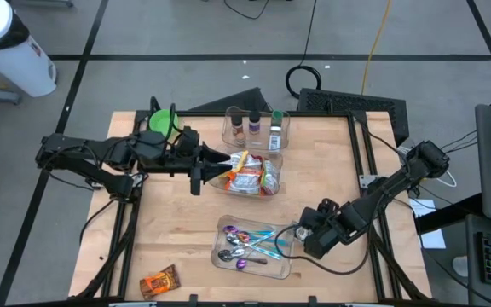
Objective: Pick & Place Food Item
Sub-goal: Put the gold seasoning bottle into the top transparent bin
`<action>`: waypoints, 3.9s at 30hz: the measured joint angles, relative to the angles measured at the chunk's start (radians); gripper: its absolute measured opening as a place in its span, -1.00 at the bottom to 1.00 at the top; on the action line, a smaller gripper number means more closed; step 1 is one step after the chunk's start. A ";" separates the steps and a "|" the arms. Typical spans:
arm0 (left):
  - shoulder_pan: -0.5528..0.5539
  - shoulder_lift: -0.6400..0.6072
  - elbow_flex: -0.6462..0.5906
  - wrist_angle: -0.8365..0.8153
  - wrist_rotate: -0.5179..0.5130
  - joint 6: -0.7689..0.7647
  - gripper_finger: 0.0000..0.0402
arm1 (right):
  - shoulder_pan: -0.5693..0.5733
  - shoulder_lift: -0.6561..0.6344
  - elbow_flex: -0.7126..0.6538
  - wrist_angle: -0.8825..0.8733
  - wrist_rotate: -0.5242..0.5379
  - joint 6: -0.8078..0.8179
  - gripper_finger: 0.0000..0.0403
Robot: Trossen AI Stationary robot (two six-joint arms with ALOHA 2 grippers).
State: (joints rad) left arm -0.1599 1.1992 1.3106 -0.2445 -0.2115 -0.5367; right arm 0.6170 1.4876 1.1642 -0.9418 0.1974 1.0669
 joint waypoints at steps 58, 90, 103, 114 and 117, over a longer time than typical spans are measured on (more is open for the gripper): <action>0.002 0.000 0.000 -0.022 -0.079 0.004 -0.11 | -0.014 -0.001 -0.438 0.516 0.017 -0.011 0.36; 0.029 0.019 -0.001 -0.016 -0.077 0.063 -0.11 | -0.093 -0.601 -0.440 0.293 0.015 0.042 0.36; 0.276 0.130 -0.002 0.156 0.222 0.018 -0.10 | -0.455 -0.563 -0.270 0.767 0.018 -0.408 0.36; 0.428 0.160 0.000 0.328 0.514 -0.106 0.37 | -0.615 -0.370 0.061 0.602 0.042 -0.738 0.36; 0.436 0.167 0.000 0.333 0.534 -0.100 0.56 | -0.627 -0.335 0.109 0.590 0.043 -0.778 0.36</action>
State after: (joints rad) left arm 0.2756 1.3658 1.3109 0.0884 0.3221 -0.6369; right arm -0.0096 1.1528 1.2729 -0.3516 0.2403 0.2890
